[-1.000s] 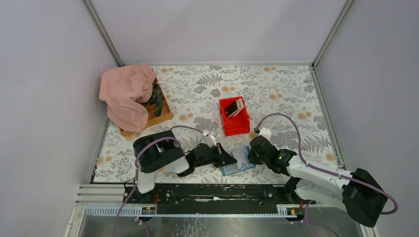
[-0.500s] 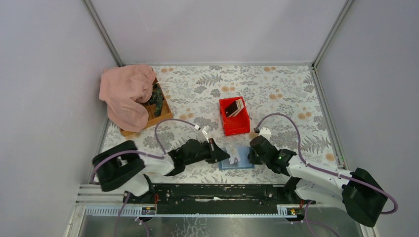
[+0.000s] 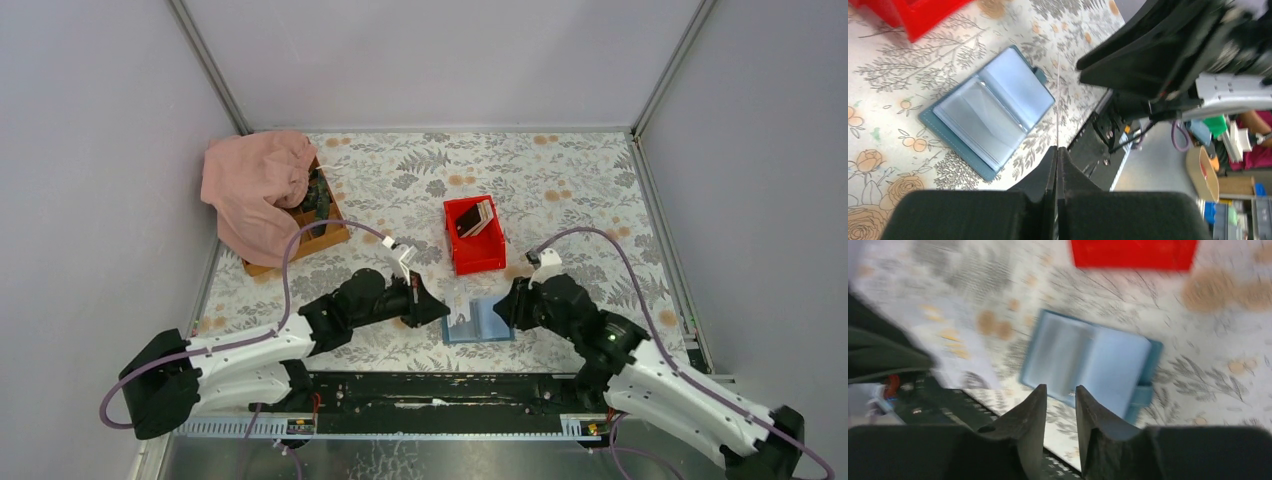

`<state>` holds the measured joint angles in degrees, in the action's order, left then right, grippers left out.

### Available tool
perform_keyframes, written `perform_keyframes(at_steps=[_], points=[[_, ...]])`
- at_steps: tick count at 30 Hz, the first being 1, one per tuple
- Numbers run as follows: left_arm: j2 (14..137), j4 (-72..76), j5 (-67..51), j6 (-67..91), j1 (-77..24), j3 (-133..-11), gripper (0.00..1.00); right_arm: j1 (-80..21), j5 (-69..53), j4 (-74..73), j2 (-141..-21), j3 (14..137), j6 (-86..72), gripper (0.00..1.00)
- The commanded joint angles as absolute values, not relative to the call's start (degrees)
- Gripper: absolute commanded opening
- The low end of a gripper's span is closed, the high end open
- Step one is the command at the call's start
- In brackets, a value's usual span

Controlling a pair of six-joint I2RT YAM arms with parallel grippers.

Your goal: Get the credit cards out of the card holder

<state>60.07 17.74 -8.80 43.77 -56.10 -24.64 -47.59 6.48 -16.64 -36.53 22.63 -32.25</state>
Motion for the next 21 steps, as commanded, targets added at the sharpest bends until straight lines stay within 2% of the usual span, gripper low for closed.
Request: perform_keyframes(at_steps=[1,3,5,8,11,21], points=[[57.6,13.2,-21.9,35.4,-55.7,-27.9,0.00,-47.5,-3.7,-21.1,-29.9,32.2,-25.8,0.41],[57.2,12.3,-25.4,33.4,-55.7,-29.0,0.00,-47.4,-5.8,-22.9,-28.4,35.6,-24.7,0.58],[57.0,11.7,-27.8,32.2,-55.8,-29.8,0.00,-47.5,-8.8,-23.7,-27.7,37.5,-24.0,0.62],[56.5,14.5,-35.7,31.7,-55.9,-30.0,0.00,-47.4,-12.5,-24.1,-27.4,39.4,-24.0,0.61],[55.0,15.7,-40.6,30.3,-56.6,-29.9,0.00,-47.5,-14.4,-24.6,-27.9,40.2,-23.2,0.56],[55.1,14.9,-42.5,28.6,-57.2,-32.0,0.00,-47.5,-25.5,-21.5,-29.6,39.8,-24.4,0.50]])
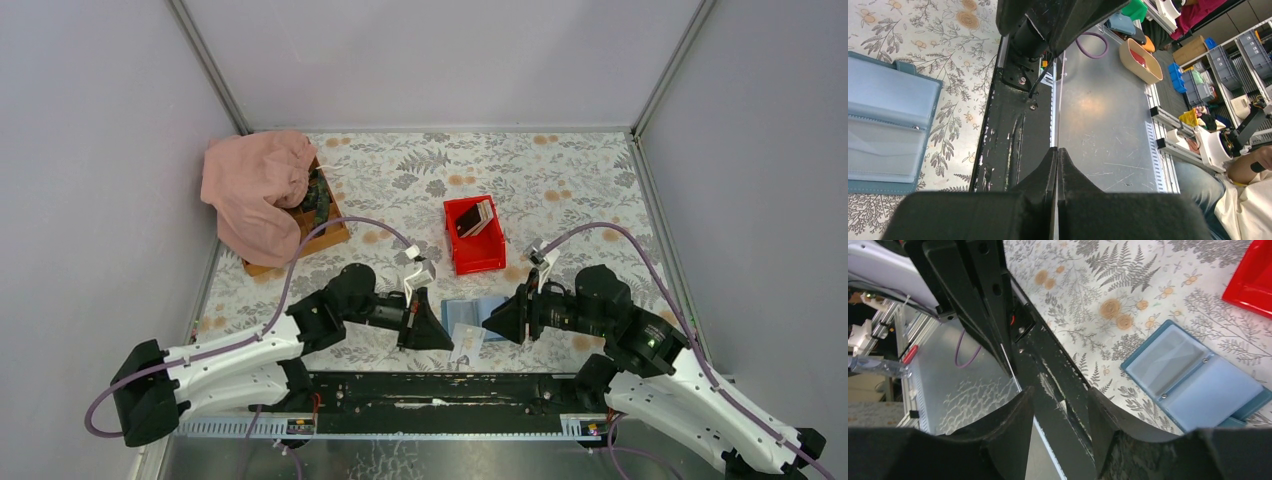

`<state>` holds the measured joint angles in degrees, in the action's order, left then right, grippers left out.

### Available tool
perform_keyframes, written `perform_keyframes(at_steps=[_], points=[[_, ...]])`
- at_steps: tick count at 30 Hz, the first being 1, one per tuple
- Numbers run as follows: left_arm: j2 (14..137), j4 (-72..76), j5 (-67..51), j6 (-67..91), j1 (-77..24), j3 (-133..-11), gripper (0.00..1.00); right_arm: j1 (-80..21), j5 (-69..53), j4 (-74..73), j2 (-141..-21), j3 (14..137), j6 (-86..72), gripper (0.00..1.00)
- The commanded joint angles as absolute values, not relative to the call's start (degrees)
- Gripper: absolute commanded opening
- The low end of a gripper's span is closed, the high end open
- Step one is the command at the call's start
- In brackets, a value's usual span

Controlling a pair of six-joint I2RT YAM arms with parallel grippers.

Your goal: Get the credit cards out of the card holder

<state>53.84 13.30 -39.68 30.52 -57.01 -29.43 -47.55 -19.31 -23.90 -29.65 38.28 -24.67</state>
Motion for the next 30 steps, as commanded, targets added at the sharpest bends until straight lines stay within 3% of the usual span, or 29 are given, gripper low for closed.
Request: perform_keyframes(at_steps=[1,7,25,28,30], points=[[55.8,14.9,-42.2,28.5,-57.2,-32.1,0.00,-47.5,-26.1,-21.2,-29.3,39.9,-24.6,0.48],[57.2,16.0,-41.9,28.5,-57.2,-32.2,0.00,-47.4,-27.5,-20.7,-27.8,39.0,-25.6,0.41],[58.5,16.0,-42.0,28.5,-57.2,-33.3,0.00,-47.5,-29.5,-16.5,-27.9,35.4,-26.7,0.34],[58.6,16.2,-42.1,28.6,-57.3,-33.4,0.00,-47.5,-29.2,-17.1,-27.8,35.5,-26.2,0.24],[58.8,16.3,-42.3,28.6,-57.3,-33.5,0.00,-47.4,-28.9,-17.3,-27.9,35.4,-26.1,0.12]])
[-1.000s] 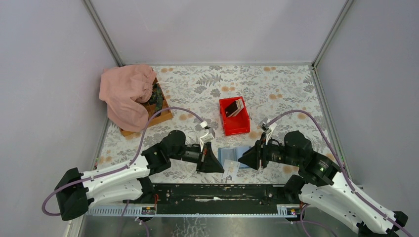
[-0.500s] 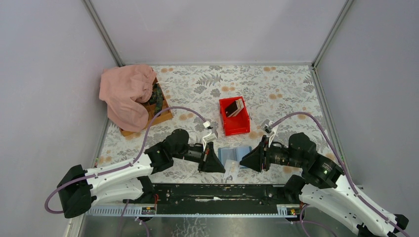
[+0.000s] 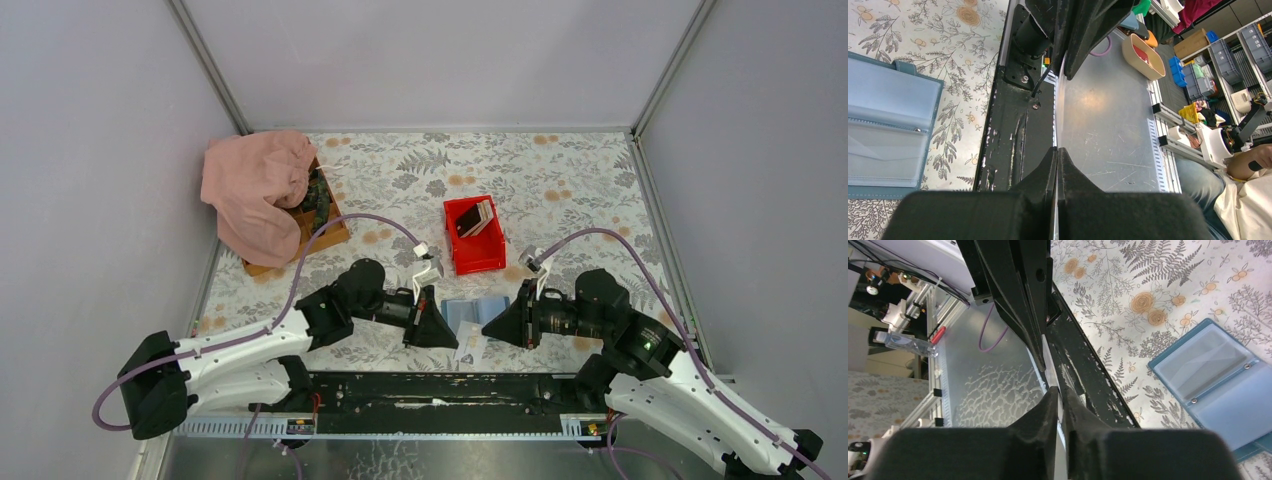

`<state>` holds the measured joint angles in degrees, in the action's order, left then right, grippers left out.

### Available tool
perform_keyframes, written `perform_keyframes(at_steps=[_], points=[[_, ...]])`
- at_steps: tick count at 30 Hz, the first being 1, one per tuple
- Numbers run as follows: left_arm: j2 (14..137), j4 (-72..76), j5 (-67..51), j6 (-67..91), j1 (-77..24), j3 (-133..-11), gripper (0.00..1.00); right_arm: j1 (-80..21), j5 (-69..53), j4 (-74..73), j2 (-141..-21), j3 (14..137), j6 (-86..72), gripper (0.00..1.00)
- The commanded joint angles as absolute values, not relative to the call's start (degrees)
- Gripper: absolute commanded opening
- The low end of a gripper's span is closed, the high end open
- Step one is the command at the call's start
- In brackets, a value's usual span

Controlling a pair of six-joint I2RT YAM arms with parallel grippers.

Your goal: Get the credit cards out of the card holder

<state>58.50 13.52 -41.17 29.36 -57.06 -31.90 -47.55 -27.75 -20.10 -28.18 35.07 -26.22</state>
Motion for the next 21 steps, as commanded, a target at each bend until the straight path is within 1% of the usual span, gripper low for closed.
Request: perform_keyframes(at_steps=[1,2,5,7,9,11,13,16,17,19,21], points=[[59.0,16.3,-42.2,28.6,-57.3,-33.6,0.00,-47.5,-28.5,-17.4,-27.8,35.4,-26.1,0.05],[59.1,16.2,-42.2,28.6,-57.3,-33.7,0.00,-47.5,-28.1,-17.3,-27.6,35.3,-26.2,0.01],[59.1,16.0,-41.3,28.6,-57.2,-33.5,0.00,-47.4,-27.8,-16.9,-27.1,34.9,-26.3,0.00],[58.7,14.2,-38.7,28.5,-57.2,-33.7,0.00,-47.4,-25.9,-17.0,-26.8,34.9,-26.4,0.00],[57.7,10.2,-34.6,27.2,-57.2,-34.3,0.20,-47.4,-21.5,-17.8,-26.7,35.5,-26.6,0.00],[55.3,6.3,-28.9,26.3,-57.3,-34.3,0.34,-47.4,-15.2,-18.7,-27.5,37.0,-26.5,0.00],[52.4,2.4,-24.0,25.9,-57.2,-33.7,0.46,-47.4,-9.2,-19.1,-29.5,38.8,-26.0,0.00],[46.9,-2.0,-17.3,26.8,-57.2,-31.3,0.50,-47.4,1.0,-17.9,-33.7,40.7,-25.2,0.00],[45.1,-2.9,-15.3,27.6,-57.2,-30.3,0.52,-47.5,5.3,-16.6,-35.0,40.8,-25.3,0.00],[42.2,-5.0,-12.3,28.8,-57.2,-28.3,0.57,-47.4,13.5,-10.8,-37.5,39.4,-25.1,0.00],[40.1,-6.0,-9.5,30.0,-57.3,-26.6,0.58,-47.4,18.9,-3.1,-39.6,37.0,-23.2,0.00]])
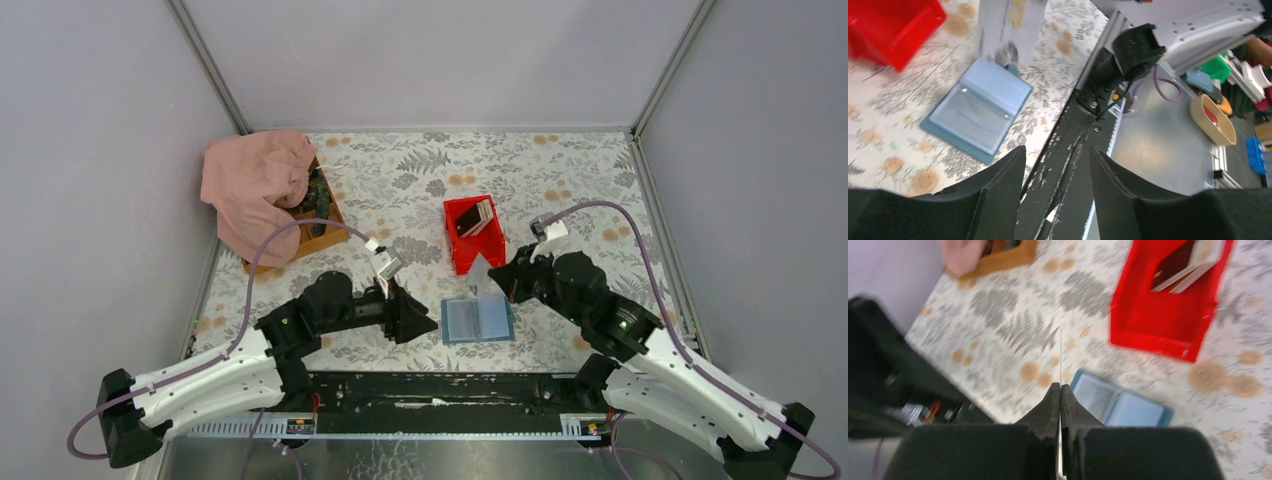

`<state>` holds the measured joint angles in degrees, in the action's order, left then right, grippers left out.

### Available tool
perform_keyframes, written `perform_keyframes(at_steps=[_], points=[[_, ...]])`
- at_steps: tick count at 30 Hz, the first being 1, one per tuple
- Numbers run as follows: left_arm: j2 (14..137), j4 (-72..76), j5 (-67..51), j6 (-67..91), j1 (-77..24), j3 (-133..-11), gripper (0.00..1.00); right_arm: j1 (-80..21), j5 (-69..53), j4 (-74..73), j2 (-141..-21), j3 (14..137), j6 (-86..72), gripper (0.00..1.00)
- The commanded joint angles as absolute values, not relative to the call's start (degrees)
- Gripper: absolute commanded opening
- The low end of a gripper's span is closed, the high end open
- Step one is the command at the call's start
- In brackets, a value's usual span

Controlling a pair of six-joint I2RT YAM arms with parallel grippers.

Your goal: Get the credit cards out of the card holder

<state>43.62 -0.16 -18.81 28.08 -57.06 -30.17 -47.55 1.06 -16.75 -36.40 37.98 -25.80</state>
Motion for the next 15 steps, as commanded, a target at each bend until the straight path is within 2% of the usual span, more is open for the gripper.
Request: perform_keyframes(at_steps=[1,7,15], points=[[39.2,-6.1,-8.7,30.6,-57.2,-25.8,0.58,-47.5,21.5,0.8,-40.6,36.0,-22.1,0.00],[33.9,-6.2,0.0,31.7,-57.3,-22.5,0.77,-47.5,31.4,22.9,-50.4,33.8,-11.8,0.00],[28.1,-5.6,8.0,31.9,-57.2,-20.8,0.80,-44.8,34.2,30.7,-70.9,44.9,-9.8,0.00]])
